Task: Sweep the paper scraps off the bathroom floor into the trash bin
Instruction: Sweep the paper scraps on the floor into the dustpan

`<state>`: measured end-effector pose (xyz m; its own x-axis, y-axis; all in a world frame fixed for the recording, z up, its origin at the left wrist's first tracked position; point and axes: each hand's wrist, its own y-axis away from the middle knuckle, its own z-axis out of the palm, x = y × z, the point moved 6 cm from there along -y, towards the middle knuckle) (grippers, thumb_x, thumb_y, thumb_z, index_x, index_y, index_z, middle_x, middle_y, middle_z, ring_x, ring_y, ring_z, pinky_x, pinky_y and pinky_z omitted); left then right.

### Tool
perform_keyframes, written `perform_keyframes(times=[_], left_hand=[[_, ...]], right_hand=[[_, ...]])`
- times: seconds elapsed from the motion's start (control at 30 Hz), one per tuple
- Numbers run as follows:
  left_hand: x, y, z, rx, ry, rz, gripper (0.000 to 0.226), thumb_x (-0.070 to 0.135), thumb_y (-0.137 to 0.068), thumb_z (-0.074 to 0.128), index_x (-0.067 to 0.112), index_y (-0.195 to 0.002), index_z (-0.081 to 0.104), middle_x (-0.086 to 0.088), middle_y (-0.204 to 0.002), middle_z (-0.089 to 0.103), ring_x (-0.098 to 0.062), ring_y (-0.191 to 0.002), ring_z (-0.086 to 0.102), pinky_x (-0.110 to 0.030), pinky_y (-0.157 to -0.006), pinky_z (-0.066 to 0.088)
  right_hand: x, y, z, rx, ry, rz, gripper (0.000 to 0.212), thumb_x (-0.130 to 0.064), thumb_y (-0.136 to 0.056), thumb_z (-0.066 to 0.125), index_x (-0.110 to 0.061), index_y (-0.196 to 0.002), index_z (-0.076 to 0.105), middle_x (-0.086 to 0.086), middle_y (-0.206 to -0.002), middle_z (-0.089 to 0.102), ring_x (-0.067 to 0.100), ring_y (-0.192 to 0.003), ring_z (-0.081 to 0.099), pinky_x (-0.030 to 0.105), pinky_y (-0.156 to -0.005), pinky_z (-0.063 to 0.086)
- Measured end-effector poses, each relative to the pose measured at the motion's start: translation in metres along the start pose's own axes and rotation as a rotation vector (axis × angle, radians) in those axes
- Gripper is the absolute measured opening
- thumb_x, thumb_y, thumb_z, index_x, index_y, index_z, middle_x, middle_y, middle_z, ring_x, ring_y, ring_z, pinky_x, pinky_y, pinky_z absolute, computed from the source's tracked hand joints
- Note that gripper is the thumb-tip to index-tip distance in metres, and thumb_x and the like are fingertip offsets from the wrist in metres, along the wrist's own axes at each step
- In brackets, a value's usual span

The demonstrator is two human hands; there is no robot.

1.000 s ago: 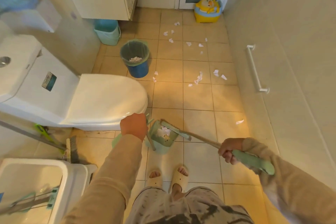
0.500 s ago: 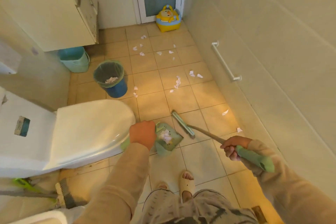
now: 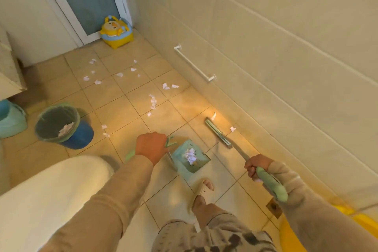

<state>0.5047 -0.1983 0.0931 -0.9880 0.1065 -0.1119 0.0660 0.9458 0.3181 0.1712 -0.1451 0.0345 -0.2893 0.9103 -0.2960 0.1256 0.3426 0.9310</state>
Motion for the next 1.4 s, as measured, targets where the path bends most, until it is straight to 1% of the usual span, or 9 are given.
perform_keyframes(times=[0.2,0.33,0.43,0.6,0.77,1.0,1.1,1.2,1.4], left_hand=[[0.023,-0.078,-0.026,-0.009,0.022,0.011,0.027,0.045,-0.084,0.057,0.021,-0.095,0.063,-0.003,-0.097,0.068,-0.024,-0.090,0.065,-0.026,-0.064,0.037],[0.039,-0.123,-0.044,0.016,-0.039,0.036,0.026,0.042,-0.085,0.057,0.020,-0.097,0.063,-0.004,-0.097,0.068,-0.025,-0.090,0.065,-0.027,-0.064,0.038],[0.048,-0.144,-0.055,0.029,-0.095,0.061,0.028,0.044,-0.086,0.058,0.019,-0.098,0.064,-0.005,-0.096,0.069,-0.026,-0.089,0.066,-0.028,-0.064,0.038],[0.057,-0.175,-0.069,0.029,-0.163,0.132,0.024,0.038,-0.090,0.056,0.019,-0.101,0.065,-0.004,-0.096,0.070,-0.026,-0.089,0.067,-0.028,-0.063,0.039],[0.040,-0.199,-0.075,-0.002,-0.195,0.144,0.030,0.044,-0.089,0.056,0.018,-0.104,0.063,-0.004,-0.100,0.070,-0.027,-0.093,0.067,-0.029,-0.071,0.046],[0.044,-0.220,-0.076,-0.070,-0.192,0.127,0.021,0.033,-0.090,0.058,0.017,-0.102,0.064,-0.003,-0.100,0.068,-0.024,-0.094,0.066,-0.027,-0.066,0.040],[0.046,-0.224,-0.081,-0.051,-0.198,0.143,0.025,0.039,-0.088,0.060,0.018,-0.102,0.064,-0.002,-0.098,0.069,-0.024,-0.093,0.066,-0.027,-0.064,0.039],[0.041,-0.225,-0.079,-0.061,-0.187,0.136,0.025,0.037,-0.089,0.059,0.018,-0.104,0.063,-0.003,-0.100,0.068,-0.024,-0.094,0.065,-0.027,-0.066,0.040],[0.043,-0.214,-0.073,-0.058,-0.193,0.138,0.021,0.032,-0.091,0.057,0.016,-0.104,0.065,-0.003,-0.103,0.069,-0.024,-0.096,0.067,-0.027,-0.071,0.047]], right_hand=[[-0.037,-0.026,-0.052,0.099,0.032,0.006,0.032,0.003,-0.091,0.042,-0.004,-0.060,0.042,0.006,-0.028,0.039,0.016,-0.028,0.039,0.014,-0.032,0.037],[-0.058,-0.047,-0.074,0.121,0.051,0.023,0.031,0.003,-0.090,0.042,-0.004,-0.060,0.041,0.006,-0.026,0.039,0.015,-0.022,0.040,0.014,-0.036,0.038],[-0.070,-0.059,-0.081,0.076,0.044,0.042,0.030,0.002,-0.092,0.041,-0.004,-0.063,0.040,0.005,-0.026,0.038,0.015,-0.021,0.040,0.014,-0.035,0.039],[-0.086,-0.069,-0.068,-0.022,-0.019,0.106,0.025,0.001,-0.095,0.034,-0.004,-0.071,0.039,0.005,-0.027,0.037,0.015,-0.019,0.039,0.015,-0.033,0.041],[-0.101,-0.063,-0.050,-0.124,-0.050,0.138,0.032,-0.001,-0.095,0.034,-0.009,-0.064,0.036,0.005,-0.030,0.038,0.014,-0.022,0.040,0.013,-0.033,0.039],[-0.108,-0.051,-0.068,-0.155,-0.130,0.199,0.042,-0.007,-0.099,0.038,-0.011,-0.057,0.035,0.001,-0.030,0.034,0.012,-0.021,0.034,0.008,-0.031,0.031],[-0.110,-0.051,-0.074,-0.112,-0.065,0.205,0.045,-0.009,-0.097,0.042,-0.010,-0.053,0.037,0.002,-0.030,0.035,0.012,-0.021,0.035,0.010,-0.031,0.033],[-0.115,-0.054,-0.080,-0.057,0.034,0.182,0.041,-0.008,-0.094,0.046,-0.009,-0.054,0.040,0.002,-0.031,0.037,0.013,-0.023,0.038,0.012,-0.034,0.036],[-0.109,-0.071,-0.080,0.039,0.088,0.171,0.027,-0.001,-0.093,0.043,-0.003,-0.067,0.042,0.004,-0.028,0.040,0.015,-0.022,0.041,0.015,-0.037,0.039]])
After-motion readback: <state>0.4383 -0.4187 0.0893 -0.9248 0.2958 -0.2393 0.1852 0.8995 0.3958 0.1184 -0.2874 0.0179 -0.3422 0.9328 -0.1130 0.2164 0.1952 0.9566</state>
